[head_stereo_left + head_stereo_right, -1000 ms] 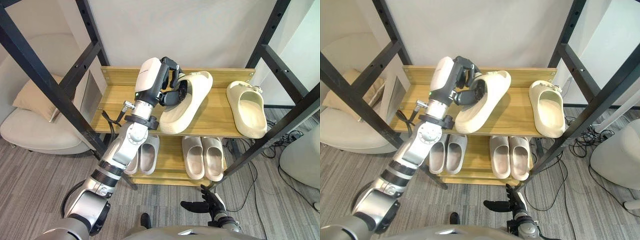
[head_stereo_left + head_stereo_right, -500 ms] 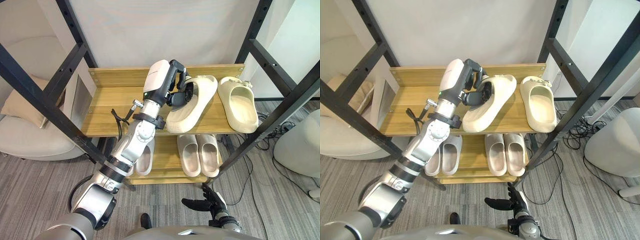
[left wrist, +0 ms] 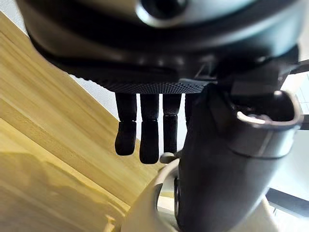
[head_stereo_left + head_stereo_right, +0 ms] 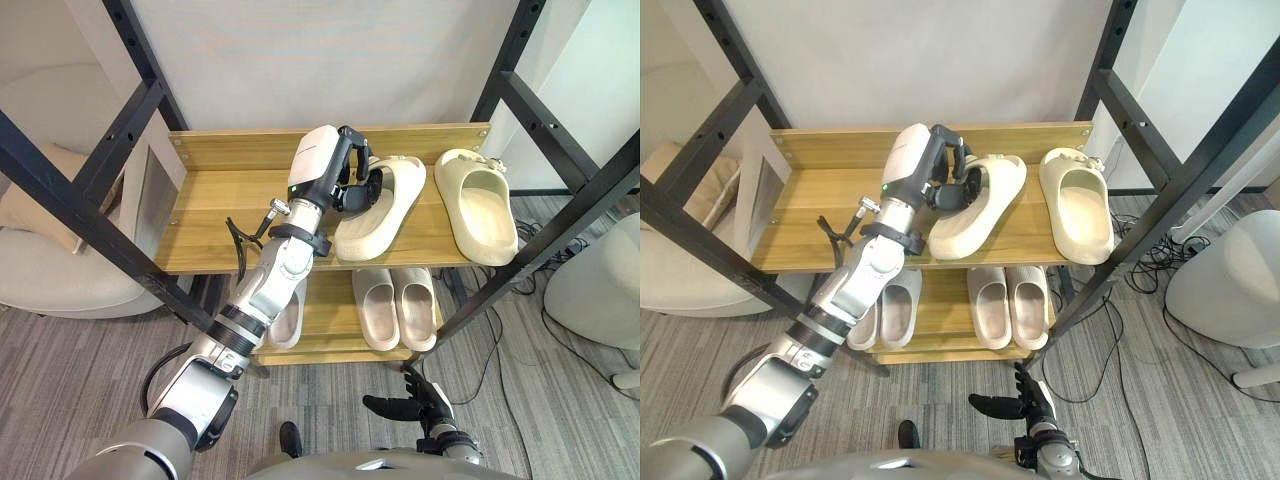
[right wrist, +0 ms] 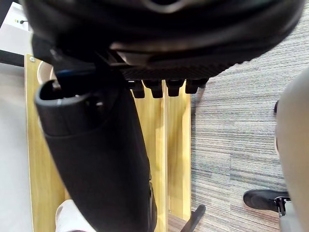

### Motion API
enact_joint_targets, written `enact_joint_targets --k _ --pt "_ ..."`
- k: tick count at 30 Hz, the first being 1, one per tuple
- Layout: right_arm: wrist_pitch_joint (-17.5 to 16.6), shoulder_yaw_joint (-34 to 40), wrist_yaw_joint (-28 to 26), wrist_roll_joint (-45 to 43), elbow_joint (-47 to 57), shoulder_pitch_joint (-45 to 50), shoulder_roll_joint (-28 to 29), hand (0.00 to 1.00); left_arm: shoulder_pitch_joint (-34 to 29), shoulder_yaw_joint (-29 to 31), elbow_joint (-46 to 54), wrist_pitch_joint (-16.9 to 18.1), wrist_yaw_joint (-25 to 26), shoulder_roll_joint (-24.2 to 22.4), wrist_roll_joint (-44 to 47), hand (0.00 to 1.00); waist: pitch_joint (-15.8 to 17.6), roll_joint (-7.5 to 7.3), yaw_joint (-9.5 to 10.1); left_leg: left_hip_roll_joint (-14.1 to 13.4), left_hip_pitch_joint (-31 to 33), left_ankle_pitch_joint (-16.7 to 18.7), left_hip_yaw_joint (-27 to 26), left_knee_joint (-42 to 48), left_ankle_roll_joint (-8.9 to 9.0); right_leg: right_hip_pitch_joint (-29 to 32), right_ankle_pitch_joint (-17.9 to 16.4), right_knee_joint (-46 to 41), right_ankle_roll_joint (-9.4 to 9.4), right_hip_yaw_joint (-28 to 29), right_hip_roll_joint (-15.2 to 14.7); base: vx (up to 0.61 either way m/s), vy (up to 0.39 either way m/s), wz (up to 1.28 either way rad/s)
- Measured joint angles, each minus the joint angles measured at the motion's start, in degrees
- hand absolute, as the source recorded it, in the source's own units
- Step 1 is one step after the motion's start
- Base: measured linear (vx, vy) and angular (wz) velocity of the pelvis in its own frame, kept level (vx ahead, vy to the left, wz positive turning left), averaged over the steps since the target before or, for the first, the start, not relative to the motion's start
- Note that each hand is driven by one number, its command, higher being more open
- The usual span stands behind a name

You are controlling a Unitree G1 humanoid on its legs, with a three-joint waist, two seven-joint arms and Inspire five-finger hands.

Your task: Organize the slippers on the shoe rack

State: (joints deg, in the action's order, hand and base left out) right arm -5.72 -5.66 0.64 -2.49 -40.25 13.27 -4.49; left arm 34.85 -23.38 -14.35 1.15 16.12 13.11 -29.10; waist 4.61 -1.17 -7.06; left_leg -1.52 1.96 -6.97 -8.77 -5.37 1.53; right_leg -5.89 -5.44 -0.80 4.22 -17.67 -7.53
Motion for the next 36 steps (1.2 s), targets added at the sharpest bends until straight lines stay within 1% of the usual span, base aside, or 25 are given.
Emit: enact_joint_targets --k 6,16,21,30,36 --pt "-0.02 -0.02 0.0 -0.04 0.02 0.1 0.09 1.0 0.16 0.09 0.15 -0.15 0.04 -0.91 0.23 1.0 0.14 -0.19 -0.07 -0.04 -0.1 0.0 -0.1 0.27 0.0 -0.01 0.15 0.05 0.16 0.48 -0.08 0.0 0.002 -0.02" --pt "-0.01 -0.05 -0.02 -0.07 0.02 0.2 0.08 1.0 0.25 0.09 0.71 -0.15 0.01 -4.59 6.76 1.0 0.1 -0.11 0.02 -0.03 -0.6 -0.04 0.02 0.29 -0.05 -0.41 0.15 -0.34 0.18 0.46 -0.13 0.0 0.0 0.0" --pt "-0.02 -0.04 -0.03 -0.49 0.12 0.19 -0.25 1.0 0.23 0.06 2.14 -0.15 0.01 -5.64 9.4 1.0 0.24 0.4 0.09 -0.02 -0.73 -0.16 0.15 0.29 -0.17 -0.45 0.13 -0.66 0.19 0.42 -0.15 0.0 0.0 0.0" --pt "-0.01 -0.04 -0.04 -1.19 0.24 0.2 -0.75 1.0 0.22 -0.04 3.92 -0.14 -0.02 -5.72 11.14 1.0 0.22 1.31 0.2 0.05 -1.22 -0.3 0.59 0.29 -0.27 -1.0 0.1 -0.86 0.21 0.04 -0.17 0.0 0.0 0.01" --pt "0.0 -0.05 -0.05 -2.12 0.14 0.21 -1.01 1.0 0.22 -0.02 4.07 -0.11 -0.01 -5.69 12.71 1.0 0.23 1.59 0.29 0.09 -1.22 -0.36 0.91 0.29 -0.28 -1.1 0.09 -0.93 0.21 -0.28 -0.17 0.0 0.0 0.01"
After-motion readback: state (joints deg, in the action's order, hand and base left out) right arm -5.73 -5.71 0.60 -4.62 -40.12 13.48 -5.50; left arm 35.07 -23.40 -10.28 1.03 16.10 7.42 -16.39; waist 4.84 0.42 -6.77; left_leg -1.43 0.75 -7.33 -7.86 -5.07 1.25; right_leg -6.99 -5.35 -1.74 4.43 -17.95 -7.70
